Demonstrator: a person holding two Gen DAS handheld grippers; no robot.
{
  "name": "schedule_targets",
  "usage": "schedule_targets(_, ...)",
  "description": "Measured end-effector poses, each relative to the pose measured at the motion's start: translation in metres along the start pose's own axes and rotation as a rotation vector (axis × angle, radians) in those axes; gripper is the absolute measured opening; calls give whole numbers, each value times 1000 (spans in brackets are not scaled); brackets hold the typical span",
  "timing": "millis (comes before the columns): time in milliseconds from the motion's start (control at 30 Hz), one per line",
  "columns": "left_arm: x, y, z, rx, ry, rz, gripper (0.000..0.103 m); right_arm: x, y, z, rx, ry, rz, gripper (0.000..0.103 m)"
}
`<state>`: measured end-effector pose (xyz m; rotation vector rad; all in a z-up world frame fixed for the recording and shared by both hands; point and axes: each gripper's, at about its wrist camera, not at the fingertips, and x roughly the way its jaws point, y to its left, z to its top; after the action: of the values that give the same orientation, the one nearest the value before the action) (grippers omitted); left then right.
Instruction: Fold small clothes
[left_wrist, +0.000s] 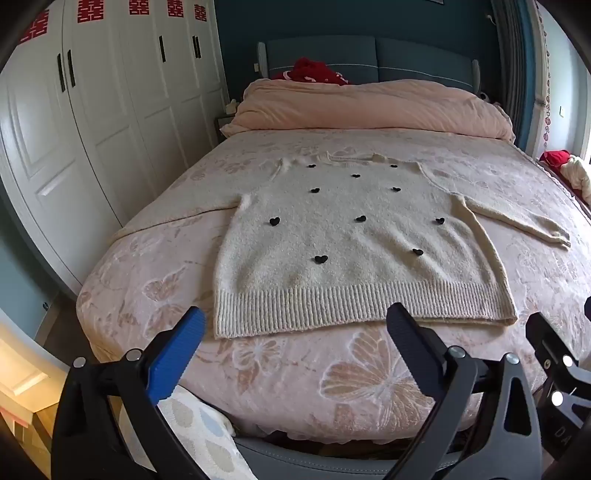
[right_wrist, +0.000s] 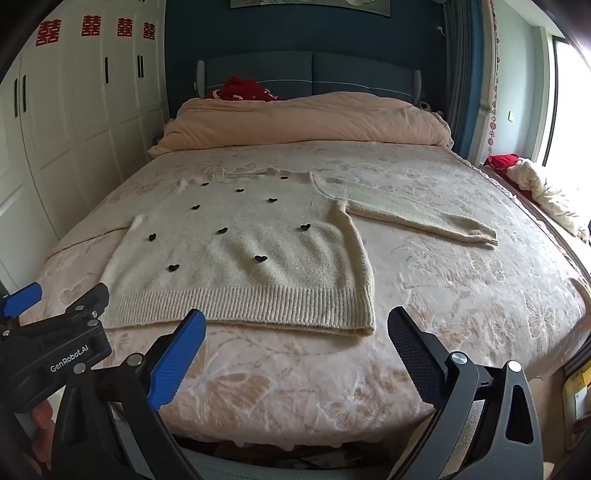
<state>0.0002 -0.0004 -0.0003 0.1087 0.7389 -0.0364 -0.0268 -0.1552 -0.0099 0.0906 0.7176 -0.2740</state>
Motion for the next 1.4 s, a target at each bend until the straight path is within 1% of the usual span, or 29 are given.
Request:
schedule_targets(133, 2, 3, 0, -6, 5, -10, 96, 1, -2, 1, 1, 4, 2, 98)
schedule_targets(167, 0, 6, 2, -10, 5, -8, 96, 1, -3, 1, 1, 3, 2, 98)
schedule_targets(267, -1, 1, -1, 16, -8, 12, 96, 2, -3, 2, 0, 1, -3, 98)
schedule_targets(300, -1, 1, -1, 18, -9, 15, 96, -3, 1, -1, 8, 1, 14, 98)
schedule_targets(367, -3, 1, 0, 17, -9, 14, 96, -3, 2, -3, 11, 1, 19, 98)
schedule_targets(433, -5, 3, 1, 13, -7, 15, 96, -4, 4, -4, 8, 3, 16, 98)
schedule_targets(467, -4, -5, -2, 23, -11, 21, 96, -4, 6, -4, 6, 3, 16, 98)
schedule_targets(533, -4, -5, -2, 22, -12, 22, 96, -5, 10, -5, 2, 3, 12, 98)
schedule_targets(567, -4, -5, -2, 21, -11, 21, 96, -3, 1, -4, 12, 4, 21, 98)
schedule_targets(1133, -2, -6, -5, 27, -9, 29, 96, -3, -1, -3, 5, 6, 22, 98)
schedule_targets(1400, -3, -10, -2, 19, -11, 33, 96, -1, -7, -3, 26, 9, 26, 98)
